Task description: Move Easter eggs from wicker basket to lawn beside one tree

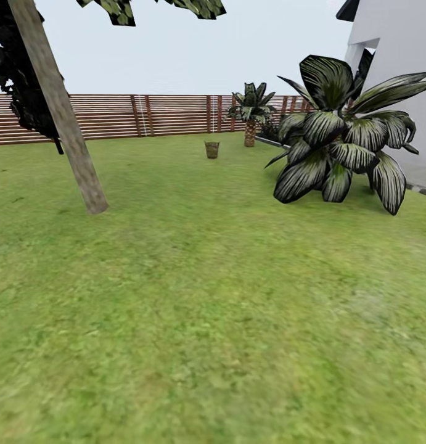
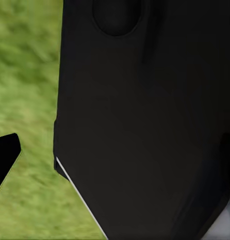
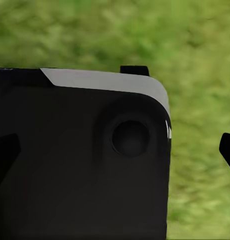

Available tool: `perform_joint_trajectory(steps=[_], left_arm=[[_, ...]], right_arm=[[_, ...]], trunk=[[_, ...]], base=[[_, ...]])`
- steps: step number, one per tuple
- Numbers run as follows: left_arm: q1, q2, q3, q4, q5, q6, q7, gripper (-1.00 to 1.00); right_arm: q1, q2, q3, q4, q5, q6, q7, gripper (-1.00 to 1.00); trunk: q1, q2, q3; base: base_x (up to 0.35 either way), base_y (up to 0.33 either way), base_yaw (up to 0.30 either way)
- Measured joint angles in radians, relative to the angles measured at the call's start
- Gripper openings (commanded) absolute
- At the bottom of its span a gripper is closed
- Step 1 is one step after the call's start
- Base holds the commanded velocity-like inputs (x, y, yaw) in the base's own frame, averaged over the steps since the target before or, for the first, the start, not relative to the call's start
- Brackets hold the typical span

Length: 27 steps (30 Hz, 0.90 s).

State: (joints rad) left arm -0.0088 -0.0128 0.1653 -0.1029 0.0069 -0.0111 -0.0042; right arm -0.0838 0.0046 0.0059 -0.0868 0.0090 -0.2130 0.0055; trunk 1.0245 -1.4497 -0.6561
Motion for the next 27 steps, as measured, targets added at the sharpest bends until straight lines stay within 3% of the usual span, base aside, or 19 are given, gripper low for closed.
perform_joint_trajectory(steps=[27], left_arm=[[0.000,0.000,0.000,0.000,0.000,0.000,0.000,1.00]], right_arm=[[0.000,0.000,0.000,0.000,0.001,0.000,0.000,1.00]], trunk=[[0.000,0.000,0.000]], base=[[0.314,0.106,0.000]])
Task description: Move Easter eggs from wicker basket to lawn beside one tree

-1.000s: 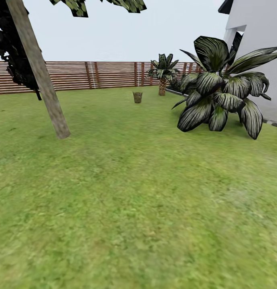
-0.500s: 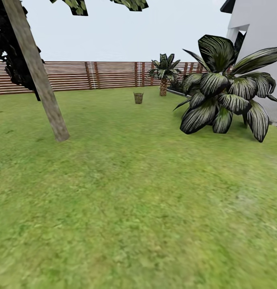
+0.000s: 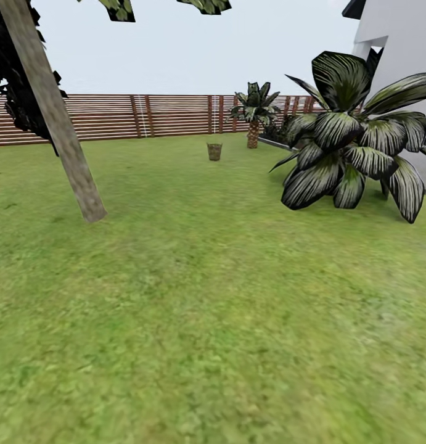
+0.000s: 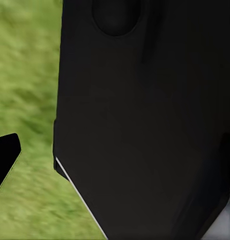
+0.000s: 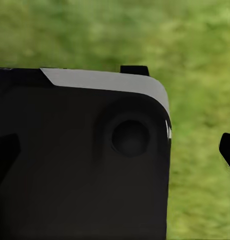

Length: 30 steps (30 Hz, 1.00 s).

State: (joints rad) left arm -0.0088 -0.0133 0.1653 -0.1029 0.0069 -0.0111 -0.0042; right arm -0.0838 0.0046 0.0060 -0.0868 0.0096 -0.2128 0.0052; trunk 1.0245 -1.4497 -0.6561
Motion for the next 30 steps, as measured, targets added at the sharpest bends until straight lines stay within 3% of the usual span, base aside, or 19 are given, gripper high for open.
perform_joint_trajectory(steps=[30], left_arm=[[0.000,0.001,0.000,0.000,0.000,0.000,0.000,1.00]], right_arm=[[0.000,0.000,0.000,0.000,0.000,0.003,0.000,1.00]], trunk=[[0.000,0.000,0.000]], base=[[0.314,0.106,0.000]])
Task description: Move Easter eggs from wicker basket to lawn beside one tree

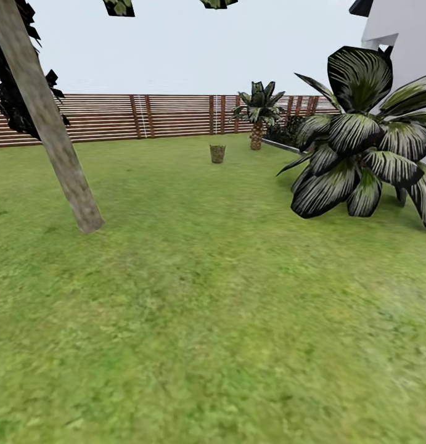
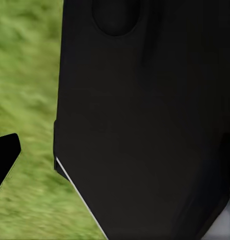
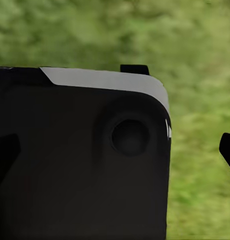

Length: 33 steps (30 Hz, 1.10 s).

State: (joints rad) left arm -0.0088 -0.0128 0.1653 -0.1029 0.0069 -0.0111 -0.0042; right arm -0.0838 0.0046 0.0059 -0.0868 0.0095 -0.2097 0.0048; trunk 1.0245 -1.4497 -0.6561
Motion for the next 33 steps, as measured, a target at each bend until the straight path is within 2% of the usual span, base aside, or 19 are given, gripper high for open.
perform_joint_trajectory(steps=[33], left_arm=[[0.000,0.000,0.000,0.000,0.000,0.000,0.000,1.00]], right_arm=[[0.000,0.000,0.000,0.000,0.000,0.000,0.000,1.00]], trunk=[[0.000,0.000,0.000]], base=[[0.314,0.106,0.000]])
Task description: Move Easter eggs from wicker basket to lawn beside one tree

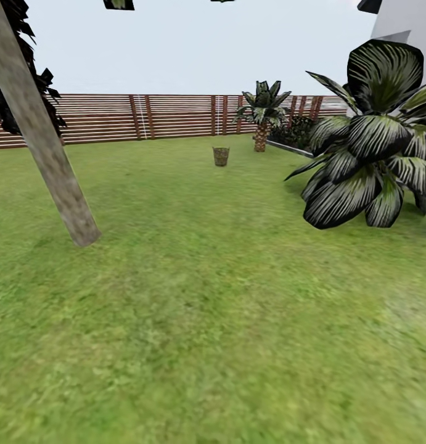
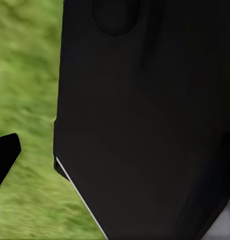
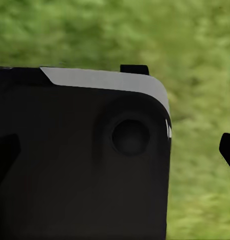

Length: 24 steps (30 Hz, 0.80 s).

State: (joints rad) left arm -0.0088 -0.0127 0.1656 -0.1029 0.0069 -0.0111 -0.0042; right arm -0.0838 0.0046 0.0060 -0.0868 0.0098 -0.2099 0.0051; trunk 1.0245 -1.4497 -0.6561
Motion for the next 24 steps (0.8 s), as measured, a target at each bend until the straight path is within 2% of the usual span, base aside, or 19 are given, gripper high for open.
perform_joint_trajectory(steps=[24], left_arm=[[0.000,0.000,0.000,0.000,0.000,0.000,0.000,1.00]], right_arm=[[0.000,0.000,0.000,0.000,0.000,0.000,0.000,1.00]], trunk=[[0.000,0.000,0.000]], base=[[0.314,0.106,0.000]])
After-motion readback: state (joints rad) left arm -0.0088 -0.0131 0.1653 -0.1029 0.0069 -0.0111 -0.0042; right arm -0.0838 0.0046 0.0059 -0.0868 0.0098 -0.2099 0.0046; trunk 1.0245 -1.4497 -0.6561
